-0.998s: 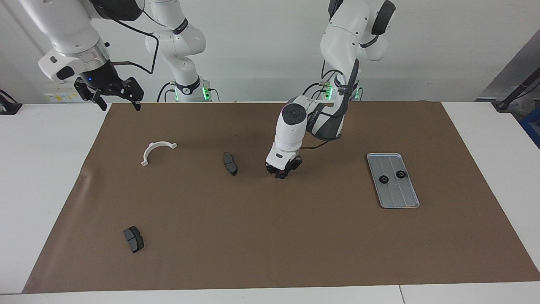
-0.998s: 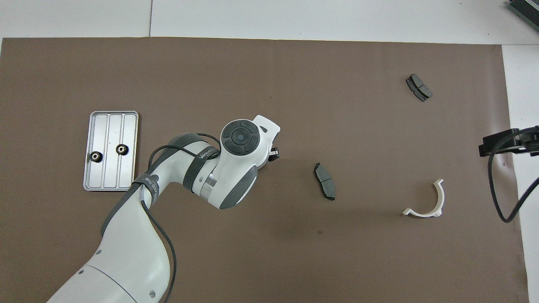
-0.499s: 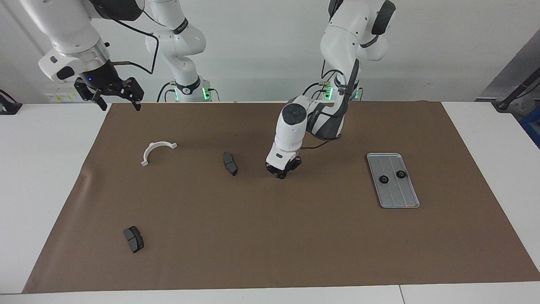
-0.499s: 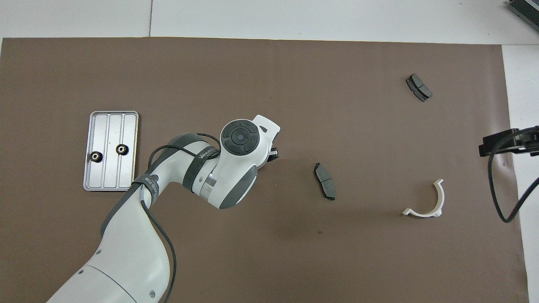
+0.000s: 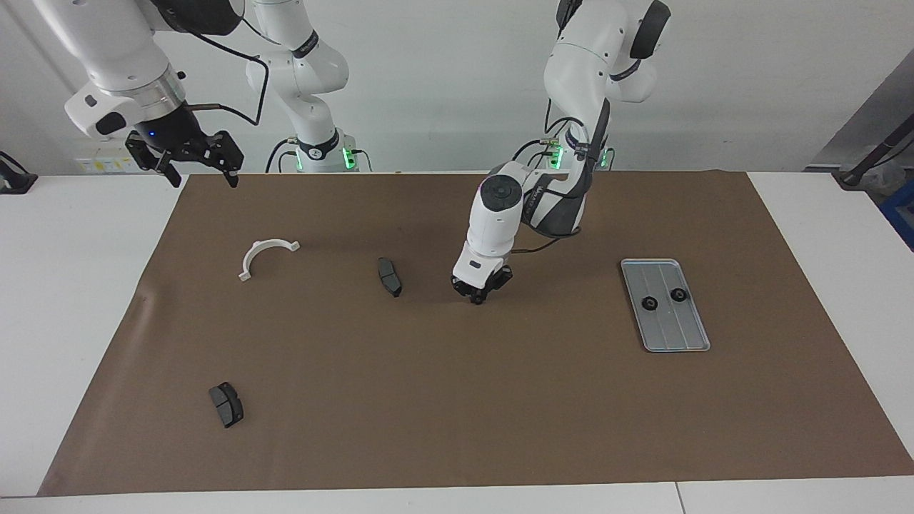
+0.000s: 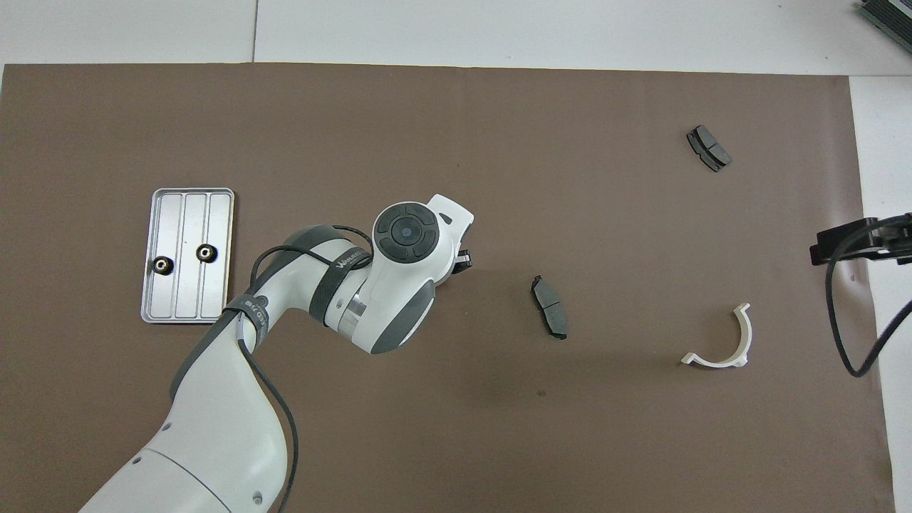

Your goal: Pick bearing gear from pile to tray

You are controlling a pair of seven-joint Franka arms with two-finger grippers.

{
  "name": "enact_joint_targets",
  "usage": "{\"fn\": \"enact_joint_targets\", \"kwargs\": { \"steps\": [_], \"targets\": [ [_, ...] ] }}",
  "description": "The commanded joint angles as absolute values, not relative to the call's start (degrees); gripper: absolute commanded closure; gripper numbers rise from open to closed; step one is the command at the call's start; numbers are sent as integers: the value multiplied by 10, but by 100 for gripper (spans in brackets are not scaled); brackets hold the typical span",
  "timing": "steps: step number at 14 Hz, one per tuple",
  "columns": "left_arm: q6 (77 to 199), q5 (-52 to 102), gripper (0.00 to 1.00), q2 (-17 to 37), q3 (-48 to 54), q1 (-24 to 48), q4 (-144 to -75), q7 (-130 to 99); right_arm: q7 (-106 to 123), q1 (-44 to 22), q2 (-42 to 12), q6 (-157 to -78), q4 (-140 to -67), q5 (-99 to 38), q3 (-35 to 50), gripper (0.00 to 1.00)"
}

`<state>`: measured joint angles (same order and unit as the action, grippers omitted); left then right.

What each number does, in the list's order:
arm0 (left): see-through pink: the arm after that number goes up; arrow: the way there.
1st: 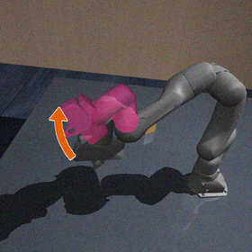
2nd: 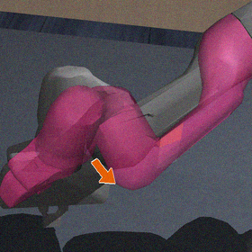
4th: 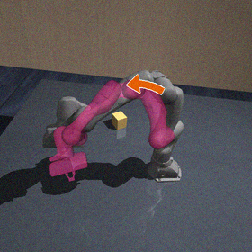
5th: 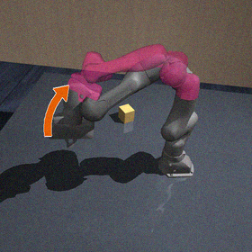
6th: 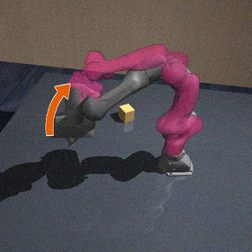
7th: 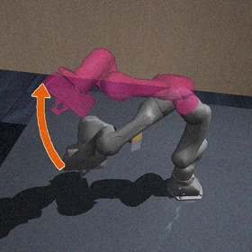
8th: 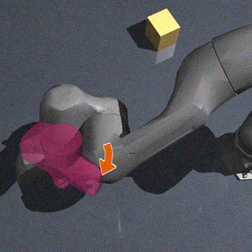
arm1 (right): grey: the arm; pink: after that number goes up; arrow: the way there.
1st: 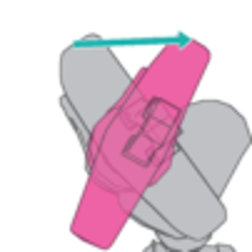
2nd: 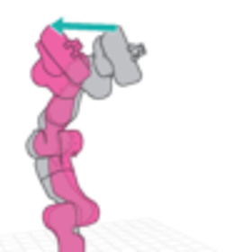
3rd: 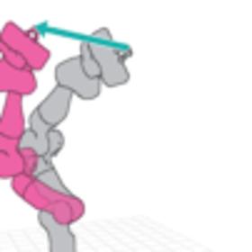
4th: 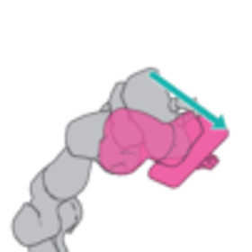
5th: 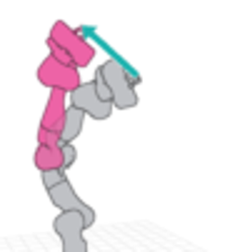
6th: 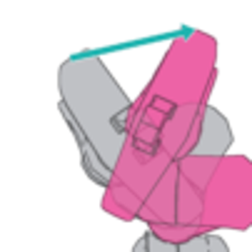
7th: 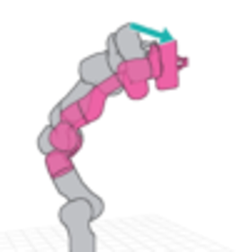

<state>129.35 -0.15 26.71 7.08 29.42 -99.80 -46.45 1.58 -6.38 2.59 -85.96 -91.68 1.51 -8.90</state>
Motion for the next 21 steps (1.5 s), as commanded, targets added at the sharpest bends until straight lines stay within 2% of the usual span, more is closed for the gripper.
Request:
{"fn": "enact_joint_targets", "kwargs": {
  "steps": [1,6,8,11,15,18,21],
  "targets": [
    [1221,-10,100,264,73,252,-945,-427,23,-61,39,-868,-930,8,-86,0],
    [1121,-4,100,221,71,143,-958,-156,22,-61,39,-868,-930,8,-86,0],
    [1123,-10,100,216,71,91,-971,-58,22,-60,39,-868,-930,8,-86,0],
    [1151,-11,100,214,71,9,-993,93,23,-61,39,-868,-930,8,-86,0],
    [1236,-11,100,203,70,-59,-1044,205,23,-61,39,-868,-930,8,-86,0],
    [1301,-11,100,202,69,-76,-1078,221,23,-61,39,-868,-930,8,-86,0],
    [1310,-11,100,200,65,-86,-1090,220,22,-60,39,-868,-930,8,-86,0]
  ]
}}
